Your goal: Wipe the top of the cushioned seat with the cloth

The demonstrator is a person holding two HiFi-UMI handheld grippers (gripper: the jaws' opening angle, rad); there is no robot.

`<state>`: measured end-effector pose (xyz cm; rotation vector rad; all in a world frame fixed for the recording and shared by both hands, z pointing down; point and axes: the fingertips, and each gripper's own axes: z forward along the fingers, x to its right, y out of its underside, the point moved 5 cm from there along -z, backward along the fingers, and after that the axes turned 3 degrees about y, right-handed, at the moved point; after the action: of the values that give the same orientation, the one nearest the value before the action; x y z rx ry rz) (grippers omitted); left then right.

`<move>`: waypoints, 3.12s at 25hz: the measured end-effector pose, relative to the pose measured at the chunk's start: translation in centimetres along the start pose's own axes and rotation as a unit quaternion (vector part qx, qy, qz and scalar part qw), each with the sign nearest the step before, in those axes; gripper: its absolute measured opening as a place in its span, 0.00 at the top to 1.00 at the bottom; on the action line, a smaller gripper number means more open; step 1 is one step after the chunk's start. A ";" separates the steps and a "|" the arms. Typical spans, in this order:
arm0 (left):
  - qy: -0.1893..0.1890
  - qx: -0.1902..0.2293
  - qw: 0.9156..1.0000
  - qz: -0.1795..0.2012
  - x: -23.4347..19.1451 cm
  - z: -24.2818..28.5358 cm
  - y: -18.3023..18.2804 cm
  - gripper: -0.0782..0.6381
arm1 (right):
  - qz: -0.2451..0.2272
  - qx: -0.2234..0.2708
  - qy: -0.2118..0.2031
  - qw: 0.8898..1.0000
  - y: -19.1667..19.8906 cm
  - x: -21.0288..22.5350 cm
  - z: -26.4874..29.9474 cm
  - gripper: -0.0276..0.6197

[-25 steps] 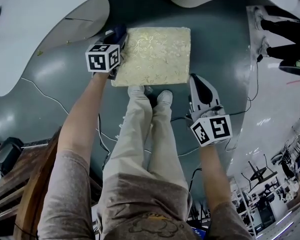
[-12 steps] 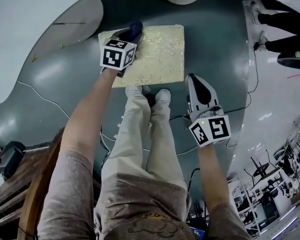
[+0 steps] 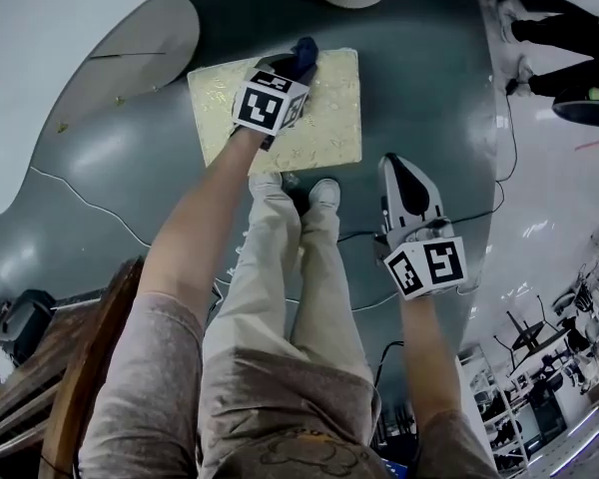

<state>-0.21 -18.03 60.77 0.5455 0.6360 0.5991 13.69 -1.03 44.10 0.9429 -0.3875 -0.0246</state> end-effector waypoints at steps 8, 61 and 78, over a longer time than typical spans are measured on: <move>0.041 0.003 0.999 0.028 4.0 2.4 -0.4 0.75 | 0.006 0.005 0.011 1.000 0.6 0.0 -1.3 0.95; -0.155 0.069 0.971 -0.171 -9.4 -19.0 14.6 0.75 | -0.037 -0.021 -0.065 0.997 0.2 -1.3 2.3 0.95; -0.124 0.066 0.973 -0.181 -7.3 -16.0 13.4 0.75 | -0.033 -0.018 -0.062 0.997 0.3 -0.8 1.7 0.95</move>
<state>-20.38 -9.00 61.12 0.5995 0.5218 0.1414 12.35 -2.07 44.99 0.9206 -0.4695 -0.1502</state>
